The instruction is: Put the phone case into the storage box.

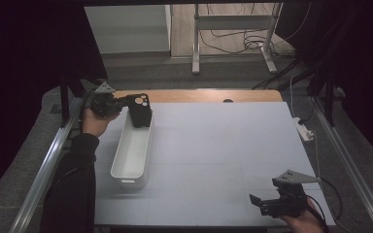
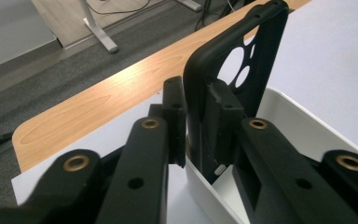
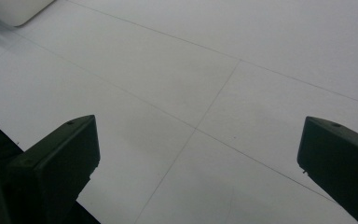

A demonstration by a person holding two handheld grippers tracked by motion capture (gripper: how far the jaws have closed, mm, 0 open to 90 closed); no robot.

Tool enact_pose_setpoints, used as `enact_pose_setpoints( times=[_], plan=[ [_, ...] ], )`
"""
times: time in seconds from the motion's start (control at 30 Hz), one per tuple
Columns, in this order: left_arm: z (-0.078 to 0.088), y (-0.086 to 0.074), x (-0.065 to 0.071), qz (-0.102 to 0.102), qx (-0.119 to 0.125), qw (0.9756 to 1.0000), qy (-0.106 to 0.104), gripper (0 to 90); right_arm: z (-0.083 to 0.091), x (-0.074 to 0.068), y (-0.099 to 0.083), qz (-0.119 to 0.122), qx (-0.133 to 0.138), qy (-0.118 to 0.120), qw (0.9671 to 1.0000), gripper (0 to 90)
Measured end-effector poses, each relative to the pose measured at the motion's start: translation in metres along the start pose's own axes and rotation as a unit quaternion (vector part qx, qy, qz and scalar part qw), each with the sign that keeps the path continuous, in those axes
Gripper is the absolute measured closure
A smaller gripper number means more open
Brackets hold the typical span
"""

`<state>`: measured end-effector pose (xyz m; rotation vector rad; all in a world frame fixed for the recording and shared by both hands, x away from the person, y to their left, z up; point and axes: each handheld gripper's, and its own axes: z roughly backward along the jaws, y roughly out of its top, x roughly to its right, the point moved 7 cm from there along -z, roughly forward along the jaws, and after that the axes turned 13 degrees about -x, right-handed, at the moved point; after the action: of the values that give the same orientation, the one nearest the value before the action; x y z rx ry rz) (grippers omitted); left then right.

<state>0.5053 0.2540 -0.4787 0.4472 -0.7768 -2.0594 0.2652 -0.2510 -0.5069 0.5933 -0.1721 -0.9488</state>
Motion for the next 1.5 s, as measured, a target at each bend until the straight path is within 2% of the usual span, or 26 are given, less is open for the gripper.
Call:
enact_pose_setpoints(
  times=[0.4, 0.73, 0.97, 1.5],
  plan=[
    [-0.002, -0.002, -0.001, 0.013, -0.004, 0.9999, -0.004, 72.1, 0.000, 0.000, 0.000, -0.001, 0.000, 0.001, 1.0000, 0.0],
    [0.004, -0.007, 0.002, 0.035, -0.013, 0.9991, -0.020, 59.5, 0.000, 0.000, 0.000, 0.000, 0.001, 0.000, 1.0000, 0.0],
    [0.011, -0.011, 0.003, 0.045, -0.017, 0.9985, -0.023, 51.4, 0.000, 0.000, 0.000, 0.001, 0.001, 0.000, 1.0000, 0.0],
    [0.020, -0.016, 0.010, 0.045, -0.020, 0.9986, -0.018, 38.0, 0.000, -0.001, 0.000, 0.002, 0.002, -0.002, 1.0000, 0.0]
  ],
)
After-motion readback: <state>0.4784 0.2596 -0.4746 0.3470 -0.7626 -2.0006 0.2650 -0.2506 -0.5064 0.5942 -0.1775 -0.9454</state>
